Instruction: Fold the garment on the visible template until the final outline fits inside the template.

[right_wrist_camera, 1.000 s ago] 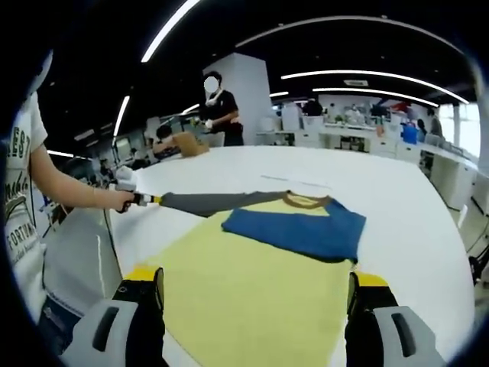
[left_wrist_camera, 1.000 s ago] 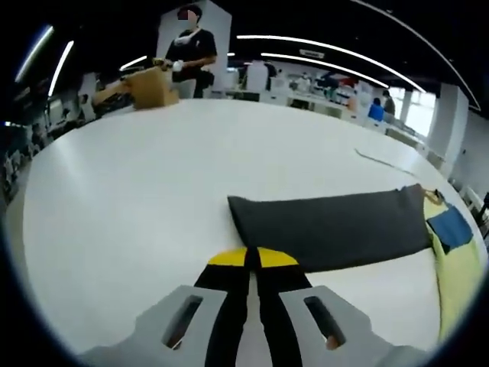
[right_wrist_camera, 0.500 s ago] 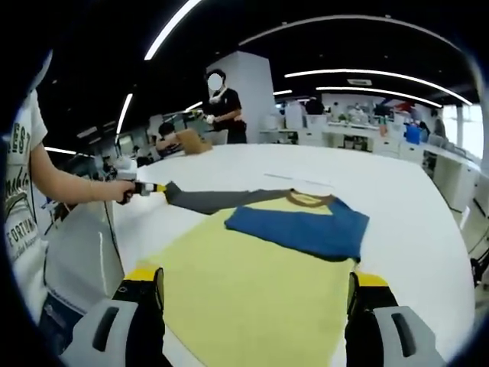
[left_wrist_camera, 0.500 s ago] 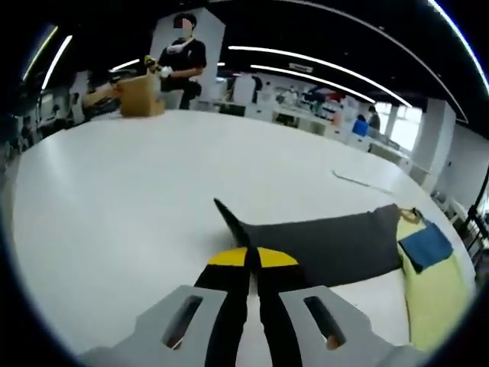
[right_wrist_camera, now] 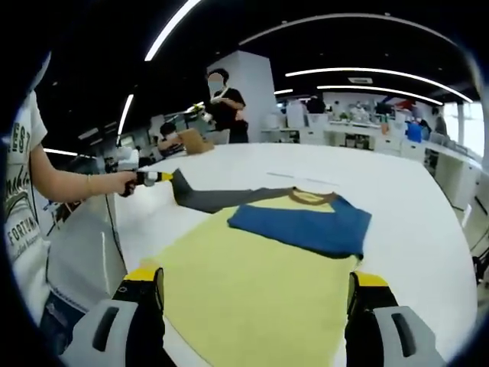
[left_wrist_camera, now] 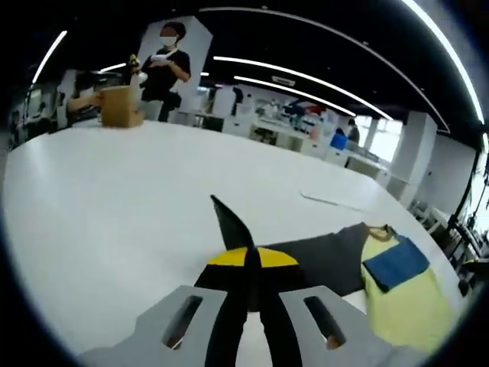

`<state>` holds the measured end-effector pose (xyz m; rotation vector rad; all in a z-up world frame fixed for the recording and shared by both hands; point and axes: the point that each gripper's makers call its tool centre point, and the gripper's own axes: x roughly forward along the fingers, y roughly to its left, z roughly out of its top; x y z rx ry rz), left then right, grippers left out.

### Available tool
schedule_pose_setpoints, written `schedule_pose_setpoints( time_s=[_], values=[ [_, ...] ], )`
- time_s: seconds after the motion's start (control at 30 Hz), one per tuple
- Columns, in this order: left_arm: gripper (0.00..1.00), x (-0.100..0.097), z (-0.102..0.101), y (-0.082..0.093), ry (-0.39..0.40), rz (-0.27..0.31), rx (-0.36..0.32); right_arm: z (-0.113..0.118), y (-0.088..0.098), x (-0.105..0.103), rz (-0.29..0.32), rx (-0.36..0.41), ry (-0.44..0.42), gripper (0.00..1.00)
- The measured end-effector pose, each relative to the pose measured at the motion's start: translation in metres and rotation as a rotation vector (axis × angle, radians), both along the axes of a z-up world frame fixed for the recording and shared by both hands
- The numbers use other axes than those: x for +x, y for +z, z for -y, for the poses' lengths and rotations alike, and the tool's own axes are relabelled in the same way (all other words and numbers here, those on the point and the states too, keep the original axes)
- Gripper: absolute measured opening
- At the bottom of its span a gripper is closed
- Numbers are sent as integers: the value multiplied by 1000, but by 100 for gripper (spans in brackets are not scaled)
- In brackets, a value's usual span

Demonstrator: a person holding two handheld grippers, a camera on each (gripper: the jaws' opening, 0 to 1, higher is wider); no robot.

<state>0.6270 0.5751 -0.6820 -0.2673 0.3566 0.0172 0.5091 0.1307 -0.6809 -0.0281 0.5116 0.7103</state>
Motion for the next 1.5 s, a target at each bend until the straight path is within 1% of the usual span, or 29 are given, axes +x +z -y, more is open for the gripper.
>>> schedule_pose_setpoints(
  time_s=[0.07, 0.1, 0.2, 0.23, 0.3, 0.4, 0.53, 0.87, 1.0, 1.5],
  values=[
    [0, 3, 6, 3, -15, 4, 0, 0, 0, 0, 0, 2, 0, 99],
    [0, 4, 13, 3, -32, 1, -7, 0, -1, 0, 0, 3, -1, 99],
    [0, 6, 25, 6, -66, 0, 26, -1, -2, -1, 0, 6, -2, 99],
    [0, 8, 32, 9, -77, 8, -3, -2, -2, -1, 1, 6, -1, 99],
    [0, 11, 41, 11, -107, 13, -27, -3, -3, -2, 0, 4, 4, 99],
    [0, 13, 57, 16, -152, 15, -29, -3, -4, -3, -2, 3, 8, 99],
    [0, 17, 71, 20, -188, 27, -49, -3, -4, -5, -7, 14, 7, 99],
    [0, 28, 103, 36, -226, 67, -93, -6, -7, -10, -9, 10, 20, 99],
    [0, 31, 117, 40, -250, 73, -95, -7, -9, -13, -9, -1, 31, 99],
    [0, 48, 158, 59, -277, 116, -169, -10, -17, -16, -27, -5, 41, 99]
  ],
)
